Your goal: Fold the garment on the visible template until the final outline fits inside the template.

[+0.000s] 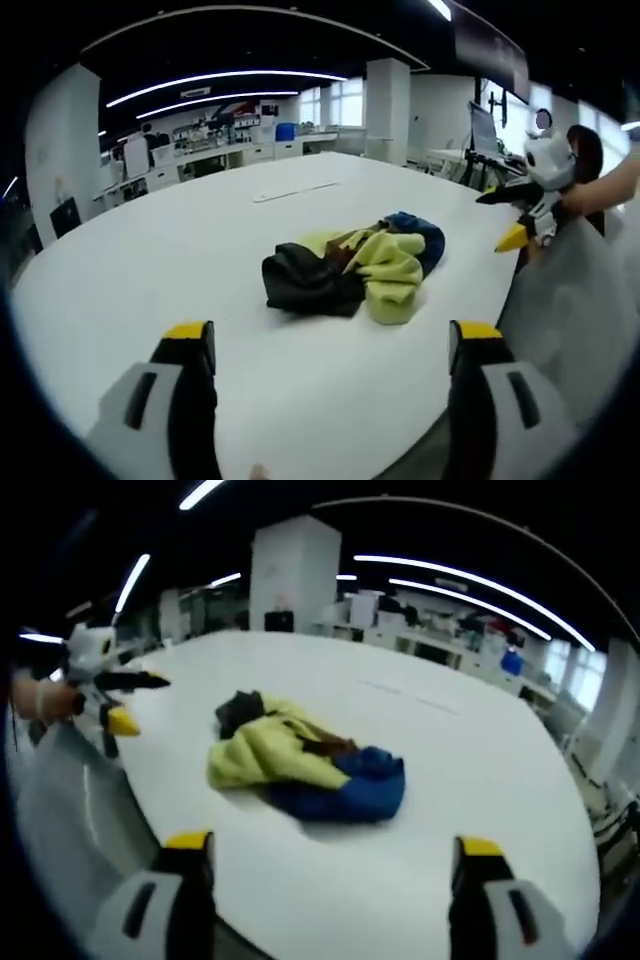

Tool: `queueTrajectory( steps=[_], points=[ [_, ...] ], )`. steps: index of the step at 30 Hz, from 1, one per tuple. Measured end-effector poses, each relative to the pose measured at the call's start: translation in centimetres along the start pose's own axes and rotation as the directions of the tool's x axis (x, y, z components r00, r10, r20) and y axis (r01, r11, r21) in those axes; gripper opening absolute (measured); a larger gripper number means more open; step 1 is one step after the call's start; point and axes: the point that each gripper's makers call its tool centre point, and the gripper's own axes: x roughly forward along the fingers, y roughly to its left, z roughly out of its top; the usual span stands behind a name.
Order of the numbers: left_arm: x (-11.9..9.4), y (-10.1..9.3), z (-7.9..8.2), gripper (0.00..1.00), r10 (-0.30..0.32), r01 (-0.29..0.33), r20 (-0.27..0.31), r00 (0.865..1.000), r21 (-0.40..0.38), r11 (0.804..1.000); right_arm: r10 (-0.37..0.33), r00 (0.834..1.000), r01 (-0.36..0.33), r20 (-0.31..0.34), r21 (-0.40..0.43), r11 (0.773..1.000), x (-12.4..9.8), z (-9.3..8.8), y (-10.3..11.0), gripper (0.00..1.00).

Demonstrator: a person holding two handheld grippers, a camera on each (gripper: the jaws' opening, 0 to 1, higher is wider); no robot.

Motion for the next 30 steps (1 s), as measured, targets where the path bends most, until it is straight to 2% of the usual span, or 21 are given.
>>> queueTrajectory(
  steps=[4,7,9,14,16,19,21,25,30],
  points=[
    [0.8,0.2,1.0,0.88,-0.038,0.038,-0.001,0.999,0.063,0.997,-0.005,1.000,0.005,0.012,0.002,1.000,-0.5,0.9,-1.0,0.99],
    [1.9,1.0,1.7,0.88,-0.058,0.057,0.006,0.998,0.069,0.996,-0.021,1.000,0.021,0.009,0.003,1.000,-0.5,1.4,-2.1,0.99],
    [2.7,1.3,2.2,0.85,-0.075,0.075,-0.003,0.997,0.121,0.990,-0.019,1.000,0.019,0.010,0.008,1.000,-0.4,1.9,-2.7,0.99],
    [4.3,2.3,2.9,0.72,-0.109,0.112,-0.028,0.994,0.153,0.982,-0.005,1.000,0.005,-0.010,-0.024,1.000,0.7,2.9,-4.5,0.99],
    [4.8,2.2,3.2,0.71,-0.115,0.118,-0.030,0.993,0.165,0.979,0.007,1.000,-0.007,-0.014,-0.042,0.999,1.2,3.6,-4.9,0.94],
    [5.8,2.2,3.3,0.66,-0.139,0.145,-0.046,0.989,0.201,0.969,0.031,0.999,-0.031,-0.012,-0.069,0.997,2.1,5.3,-4.8,0.93],
    [6.4,2.0,3.1,0.63,-0.157,0.167,-0.063,0.986,0.220,0.961,0.043,0.999,-0.045,-0.023,-0.084,0.995,2.9,5.6,-4.8,0.89],
    [7.5,2.0,2.7,0.49,-0.187,0.199,-0.071,0.980,0.244,0.949,0.079,0.996,-0.084,-0.050,-0.125,0.989,4.1,5.8,-3.9,0.85],
    [9.2,1.3,1.7,0.39,-0.219,0.240,-0.104,0.970,0.279,0.930,0.103,0.992,-0.114,-0.076,-0.154,0.981,5.4,5.7,-4.0,0.74]
  ],
)
